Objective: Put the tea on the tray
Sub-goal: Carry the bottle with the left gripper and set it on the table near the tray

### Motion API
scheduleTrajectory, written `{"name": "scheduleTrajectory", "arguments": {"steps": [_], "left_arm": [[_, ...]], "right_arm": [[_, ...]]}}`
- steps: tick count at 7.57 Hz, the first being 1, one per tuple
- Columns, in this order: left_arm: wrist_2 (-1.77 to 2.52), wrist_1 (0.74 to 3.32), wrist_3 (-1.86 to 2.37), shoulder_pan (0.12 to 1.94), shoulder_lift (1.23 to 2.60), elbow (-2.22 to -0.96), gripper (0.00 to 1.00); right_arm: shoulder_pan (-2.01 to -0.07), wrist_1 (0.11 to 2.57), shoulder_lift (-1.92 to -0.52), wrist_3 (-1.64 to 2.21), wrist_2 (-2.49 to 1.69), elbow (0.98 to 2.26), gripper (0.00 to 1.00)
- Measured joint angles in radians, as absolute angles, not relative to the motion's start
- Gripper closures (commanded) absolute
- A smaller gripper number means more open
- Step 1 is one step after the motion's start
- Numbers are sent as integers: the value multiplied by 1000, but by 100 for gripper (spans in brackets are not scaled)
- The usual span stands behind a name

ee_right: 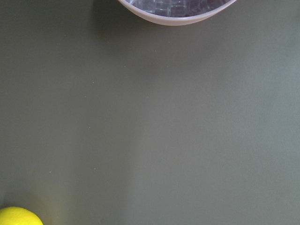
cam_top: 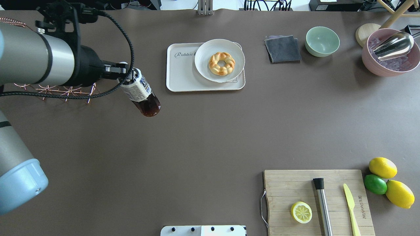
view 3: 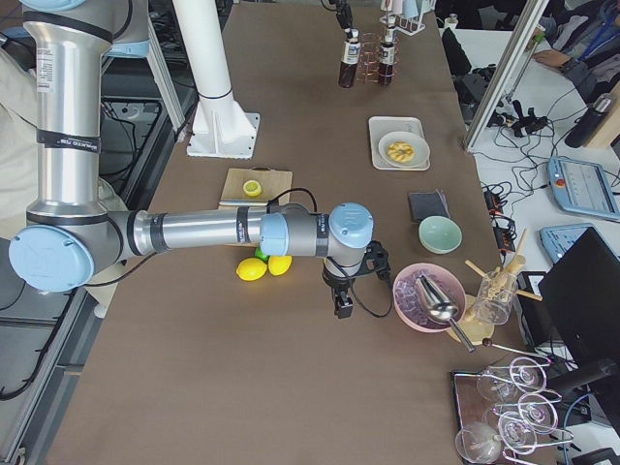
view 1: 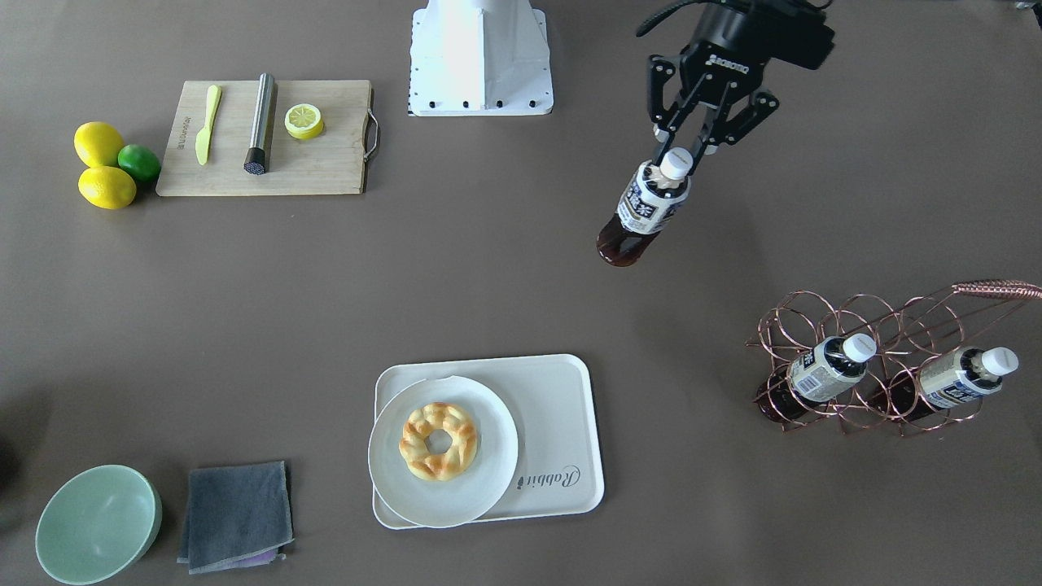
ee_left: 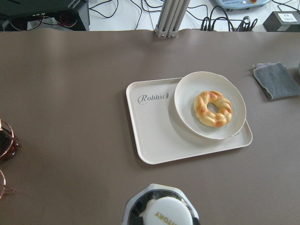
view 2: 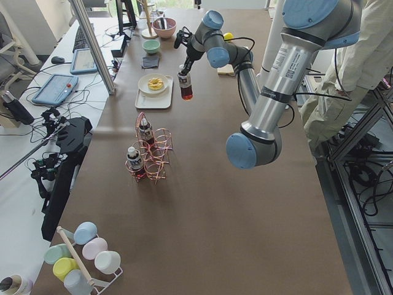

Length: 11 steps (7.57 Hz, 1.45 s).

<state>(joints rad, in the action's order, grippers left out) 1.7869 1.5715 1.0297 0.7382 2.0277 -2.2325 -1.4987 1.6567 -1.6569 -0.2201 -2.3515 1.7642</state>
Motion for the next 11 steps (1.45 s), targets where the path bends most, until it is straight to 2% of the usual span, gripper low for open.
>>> {"name": "scheduleTrajectory", "arguments": {"steps": [3, 5, 11], "left_arm": [[1626, 1448, 1116, 561, 2197, -2167, 100], [1585, 1441, 1142, 518, 2273, -2090, 100], [1534, 1439, 1172, 418, 2316, -1989, 100]], "right_arm": [[-1499, 1657, -1659, -224, -2354, 1764, 0], [-1499, 1657, -1661, -225, -2355, 1763, 0], [-1498, 1657, -1666, -226, -2371, 1759, 0]]}}
